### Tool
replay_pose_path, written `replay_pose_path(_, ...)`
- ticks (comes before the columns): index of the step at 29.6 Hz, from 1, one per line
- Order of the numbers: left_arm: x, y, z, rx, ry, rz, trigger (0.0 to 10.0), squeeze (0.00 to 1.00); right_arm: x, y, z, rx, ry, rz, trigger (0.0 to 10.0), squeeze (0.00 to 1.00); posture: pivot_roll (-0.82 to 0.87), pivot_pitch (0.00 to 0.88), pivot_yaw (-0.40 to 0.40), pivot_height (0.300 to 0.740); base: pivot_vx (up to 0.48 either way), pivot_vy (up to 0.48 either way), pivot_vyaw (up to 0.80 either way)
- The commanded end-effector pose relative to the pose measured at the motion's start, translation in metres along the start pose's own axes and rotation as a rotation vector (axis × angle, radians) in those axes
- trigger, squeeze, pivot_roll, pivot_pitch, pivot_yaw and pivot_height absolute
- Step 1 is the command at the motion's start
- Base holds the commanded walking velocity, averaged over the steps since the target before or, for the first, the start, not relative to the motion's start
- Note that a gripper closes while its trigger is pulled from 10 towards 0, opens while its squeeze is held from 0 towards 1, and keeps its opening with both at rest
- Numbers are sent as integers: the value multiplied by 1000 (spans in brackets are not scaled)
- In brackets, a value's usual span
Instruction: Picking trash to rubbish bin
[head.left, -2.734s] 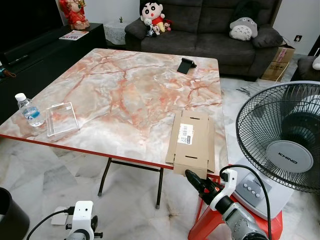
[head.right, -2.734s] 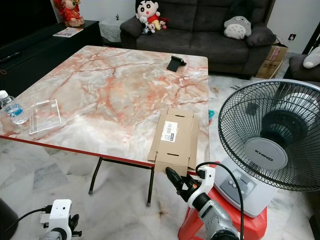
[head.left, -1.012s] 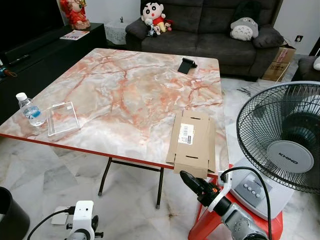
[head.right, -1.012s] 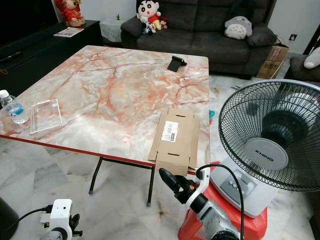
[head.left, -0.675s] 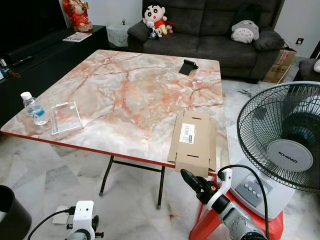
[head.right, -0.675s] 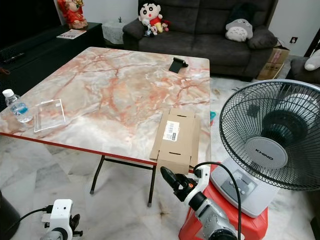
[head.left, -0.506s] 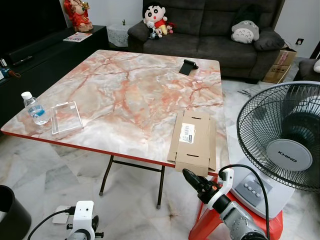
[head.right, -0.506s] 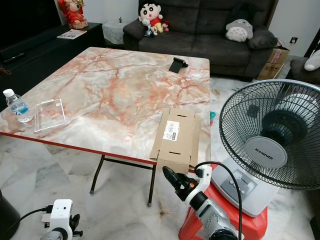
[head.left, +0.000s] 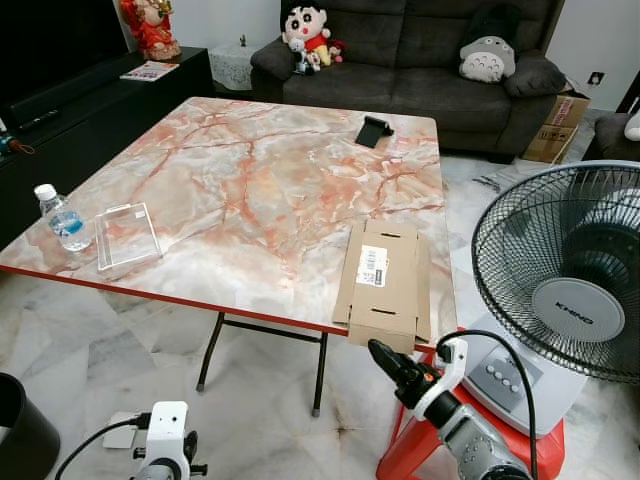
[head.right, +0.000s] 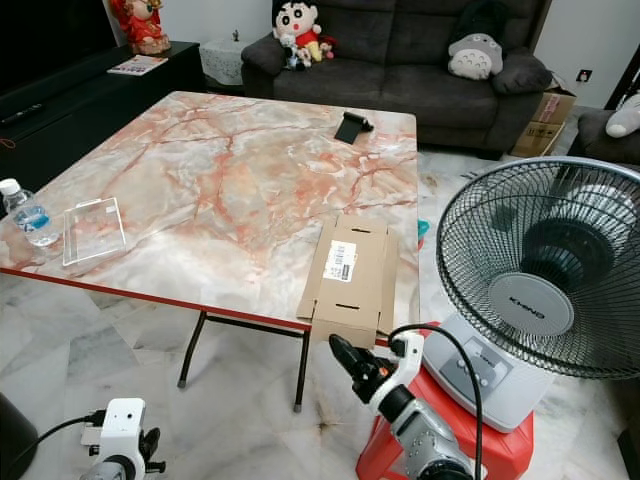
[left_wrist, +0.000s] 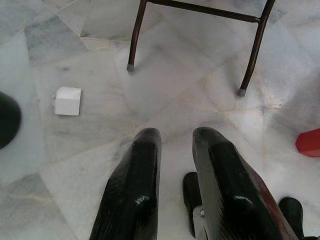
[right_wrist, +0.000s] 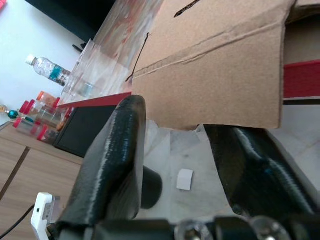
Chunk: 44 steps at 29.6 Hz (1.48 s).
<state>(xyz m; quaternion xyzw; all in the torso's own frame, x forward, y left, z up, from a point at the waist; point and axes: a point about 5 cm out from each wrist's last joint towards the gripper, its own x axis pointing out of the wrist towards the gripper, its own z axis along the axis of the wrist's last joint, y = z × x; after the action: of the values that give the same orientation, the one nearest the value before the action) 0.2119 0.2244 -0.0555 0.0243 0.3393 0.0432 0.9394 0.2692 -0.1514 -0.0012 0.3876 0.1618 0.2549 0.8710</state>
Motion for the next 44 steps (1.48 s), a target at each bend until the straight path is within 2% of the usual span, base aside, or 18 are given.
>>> replay_pose_path(1,0,1,-2,-15,15,5,10000,0,2,0,4,-6,-13,-5,0,0,14,0,-12,740,0,0,0)
replay_pose_path(21,-1,1,-2,-14,14,6,10000,0,3,1,2,-21,-10,-17,0,0,15,0,-13,740,0,0,0)
replay_pose_path(22,0,1,-2,-14,14,6,10000,0,3,0,2,-27,-10,-26,7490,0,14,0,-13,740,0,0,0)
replay_pose_path(23,0,1,-2,-14,14,6,10000,0,3,0,2,-27,-10,-26,7490,0,14,0,-13,740,0,0,0)
replay_pose_path(24,0,1,-2,-14,12,6,10000,0,4,0,2,-31,-8,-38,10000,0,14,0,-13,740,0,0,0)
replay_pose_path(44,0,1,-1,-17,-3,10,10000,0,7,4,-4,-37,12,-20,10000,0,17,0,-13,740,0,0,0)
